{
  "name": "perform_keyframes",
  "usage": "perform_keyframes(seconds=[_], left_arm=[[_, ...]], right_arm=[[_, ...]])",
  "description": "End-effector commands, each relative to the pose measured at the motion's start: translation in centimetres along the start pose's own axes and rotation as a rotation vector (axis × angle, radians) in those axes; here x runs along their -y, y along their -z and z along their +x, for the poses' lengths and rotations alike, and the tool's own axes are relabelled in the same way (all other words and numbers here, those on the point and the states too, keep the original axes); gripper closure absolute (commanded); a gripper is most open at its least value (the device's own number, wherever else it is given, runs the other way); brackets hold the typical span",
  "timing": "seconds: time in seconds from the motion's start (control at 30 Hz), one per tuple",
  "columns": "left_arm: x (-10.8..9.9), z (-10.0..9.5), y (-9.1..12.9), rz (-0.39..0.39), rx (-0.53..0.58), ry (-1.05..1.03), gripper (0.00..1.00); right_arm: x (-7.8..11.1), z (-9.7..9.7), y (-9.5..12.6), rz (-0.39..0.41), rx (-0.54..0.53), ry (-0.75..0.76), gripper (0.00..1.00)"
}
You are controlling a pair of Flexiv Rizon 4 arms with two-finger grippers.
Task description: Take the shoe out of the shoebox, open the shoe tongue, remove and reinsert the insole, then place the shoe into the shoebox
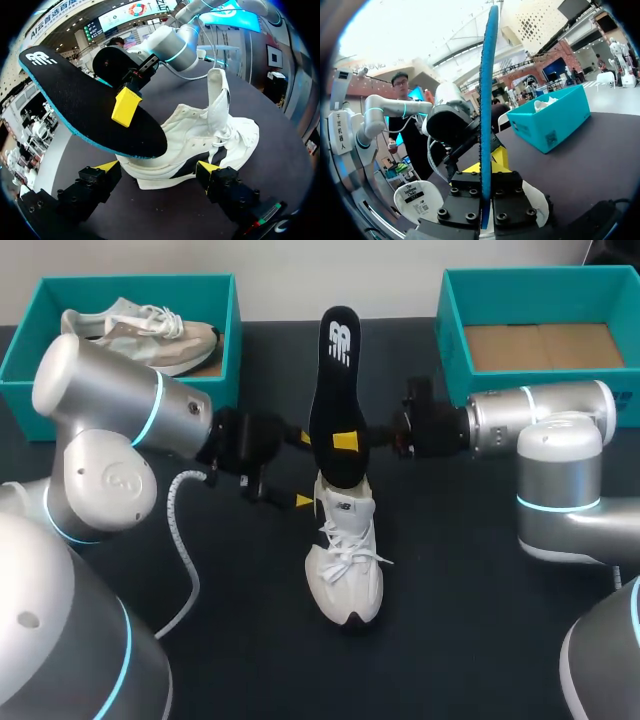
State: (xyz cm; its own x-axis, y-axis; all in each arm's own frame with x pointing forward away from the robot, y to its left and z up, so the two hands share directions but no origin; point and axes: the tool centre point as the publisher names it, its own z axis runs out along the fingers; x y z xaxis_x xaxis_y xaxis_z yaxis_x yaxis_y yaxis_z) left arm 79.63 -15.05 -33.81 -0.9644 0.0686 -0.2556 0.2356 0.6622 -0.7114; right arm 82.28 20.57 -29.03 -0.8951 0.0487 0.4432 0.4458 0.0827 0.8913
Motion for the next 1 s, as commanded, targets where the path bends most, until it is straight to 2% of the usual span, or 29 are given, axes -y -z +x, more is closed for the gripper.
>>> perform_keyframes(seconds=[0.03,0.53,0.77,1.0], left_arm=[[0.1,0.0,0.1,-0.005,-0.001,0.000,0.00],[0.1,0.0,0.1,-0.005,-0.001,0.000,0.00],[0.1,0.0,0.1,-0.005,-0.001,0.000,0.00],[0.1,0.0,0.1,-0.005,-0.001,0.000,0.00]], right_arm=[[0.0,0.2,0.0,0.001,0.005,0.000,1.00],[0.6,-0.4,-0.1,0.006,-0.021,0.006,1.00],[1.8,-1.0,-0.3,-0.006,-0.028,0.010,1.00],[3.4,-0.7,-0.4,-0.005,-0.035,-0.012,1.00]])
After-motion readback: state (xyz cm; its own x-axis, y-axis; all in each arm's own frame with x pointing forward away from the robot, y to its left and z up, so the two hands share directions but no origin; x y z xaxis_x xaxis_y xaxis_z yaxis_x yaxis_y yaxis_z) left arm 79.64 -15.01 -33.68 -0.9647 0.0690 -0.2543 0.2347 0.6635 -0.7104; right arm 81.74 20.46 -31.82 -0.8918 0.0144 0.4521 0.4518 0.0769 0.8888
